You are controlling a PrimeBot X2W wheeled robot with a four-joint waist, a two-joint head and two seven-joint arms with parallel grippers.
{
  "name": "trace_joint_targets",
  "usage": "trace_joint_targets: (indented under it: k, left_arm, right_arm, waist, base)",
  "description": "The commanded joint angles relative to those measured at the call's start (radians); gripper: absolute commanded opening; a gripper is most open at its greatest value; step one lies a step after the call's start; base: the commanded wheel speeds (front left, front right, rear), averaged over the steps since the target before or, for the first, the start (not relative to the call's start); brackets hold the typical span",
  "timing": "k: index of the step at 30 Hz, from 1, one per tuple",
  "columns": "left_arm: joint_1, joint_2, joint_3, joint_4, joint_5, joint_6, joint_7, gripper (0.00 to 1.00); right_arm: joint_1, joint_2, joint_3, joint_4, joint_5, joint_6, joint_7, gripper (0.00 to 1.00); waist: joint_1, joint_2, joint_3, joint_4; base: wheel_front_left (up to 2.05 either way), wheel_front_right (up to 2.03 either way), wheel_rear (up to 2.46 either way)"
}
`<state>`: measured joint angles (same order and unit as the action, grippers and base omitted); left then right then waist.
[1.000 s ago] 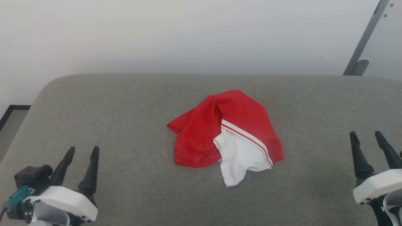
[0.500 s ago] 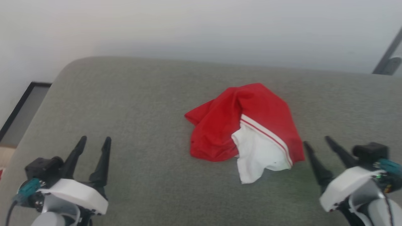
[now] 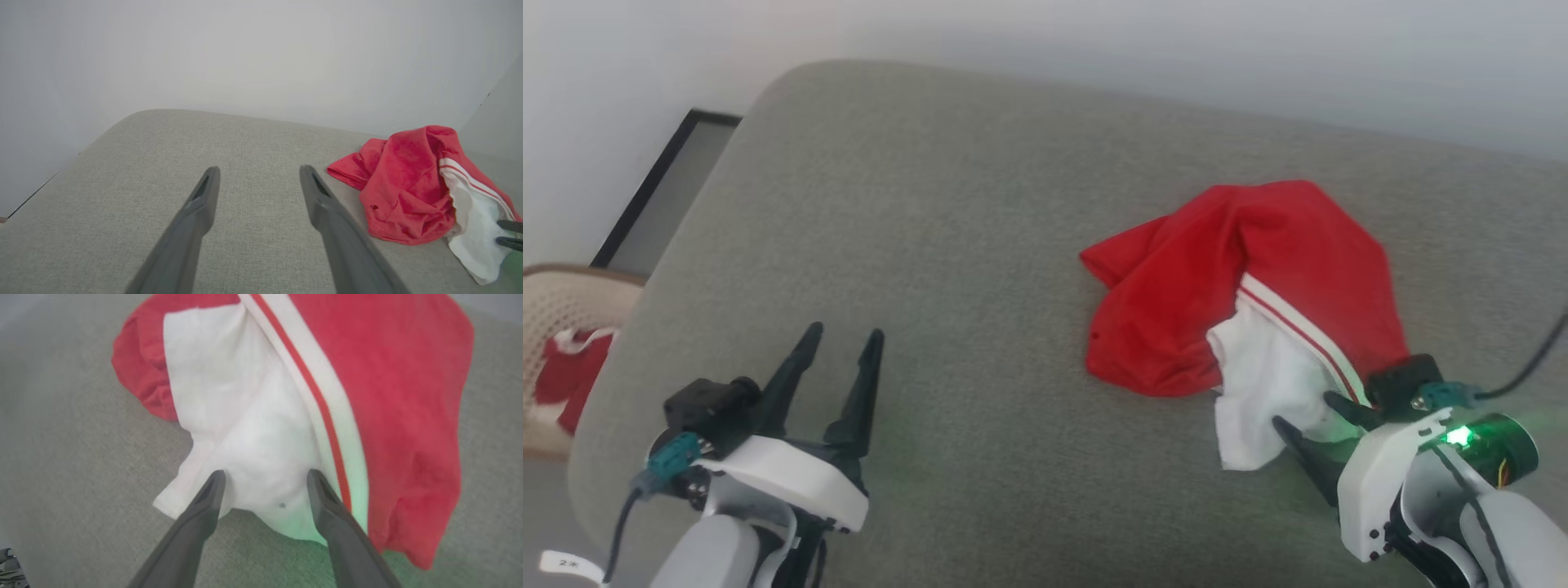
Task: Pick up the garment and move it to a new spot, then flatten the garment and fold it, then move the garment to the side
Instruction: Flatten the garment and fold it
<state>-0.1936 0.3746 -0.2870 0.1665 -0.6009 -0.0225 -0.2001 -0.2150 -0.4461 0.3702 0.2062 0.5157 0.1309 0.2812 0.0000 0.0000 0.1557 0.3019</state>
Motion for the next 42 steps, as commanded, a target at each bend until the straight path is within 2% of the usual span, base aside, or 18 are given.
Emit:
trace_joint_targets:
  k: [1,8,9,10,11,18,22,27,33,38,42]
  left_arm:
    - [-0.019,-0.006,-0.005,0.01,0.009,-0.006,-0.009,1.0]
    - [-0.047,-0.032,-0.023,0.054,0.013,-0.016,-0.023,1.0]
    - [-0.051,-0.036,-0.022,0.058,0.01,-0.018,-0.027,1.0]
    - [-0.054,-0.037,-0.021,0.062,0.008,-0.02,-0.03,1.0]
    - [-0.056,-0.037,-0.02,0.067,0.008,-0.021,-0.032,1.0]
    - [-0.056,-0.02,0.0,0.079,-0.004,-0.023,-0.041,1.0]
    - [-0.044,-0.007,0.011,0.068,-0.006,-0.016,-0.04,1.0]
    - [-0.03,0.01,0.022,0.054,-0.012,-0.008,-0.036,1.0]
    - [-0.018,0.022,0.031,0.037,-0.016,0.001,-0.034,1.0]
    - [-0.033,0.024,0.024,0.03,-0.013,0.001,-0.032,1.0]
    - [-0.044,0.02,0.018,0.034,-0.01,0.001,-0.031,1.0]
  right_arm:
    - [-0.015,-0.008,0.006,0.014,-0.016,0.0,0.023,1.0]
    - [-0.03,-0.005,0.031,0.089,-0.061,-0.001,0.126,1.0]
    - [-0.034,-0.005,0.037,0.094,-0.07,-0.001,0.134,0.77]
    - [-0.035,-0.003,0.041,0.097,-0.075,-0.001,0.138,0.18]
    - [-0.035,-0.002,0.044,0.096,-0.078,-0.001,0.139,0.0]
    - [-0.058,-0.004,0.018,0.032,-0.029,0.0,0.135,0.0]
    - [-0.049,-0.031,-0.024,-0.027,-0.015,0.0,0.163,0.0]
    - [-0.023,-0.084,-0.09,-0.092,-0.003,0.0,0.197,0.0]
    - [0.032,-0.185,-0.218,-0.155,0.016,-0.001,0.233,0.0]
    - [0.081,-0.249,-0.313,-0.136,0.032,-0.001,0.246,0.0]
    - [0.092,-0.249,-0.324,-0.076,0.057,-0.001,0.227,0.0]
  waist:
    - [0.0,0.0,0.025,0.029]
    - [0.0,0.0,0.045,0.061]
    - [0.0,0.0,0.045,0.061]
    - [0.0,0.0,0.044,0.061]
    - [0.0,0.0,0.042,0.058]
    - [0.0,0.0,0.017,0.014]
    - [0.0,0.0,0.0,-0.024]
    - [0.0,0.0,-0.012,-0.064]
    - [0.0,0.0,-0.013,-0.112]
    - [0.0,0.0,0.0,-0.127]
    - [0.0,0.0,0.011,-0.131]
  base:
    - [0.0,0.0,0.0]
    - [0.0,0.0,0.0]
    - [0.0,0.0,0.0]
    - [0.0,0.0,0.0]
    - [0.0,0.0,0.0]
    - [0.0,0.0,0.0]
    - [0.0,0.0,0.0]
    - [0.0,0.0,0.0]
    - [0.0,0.0,0.0]
    - [0.0,0.0,0.0]
    - [0.0,0.0,0.0]
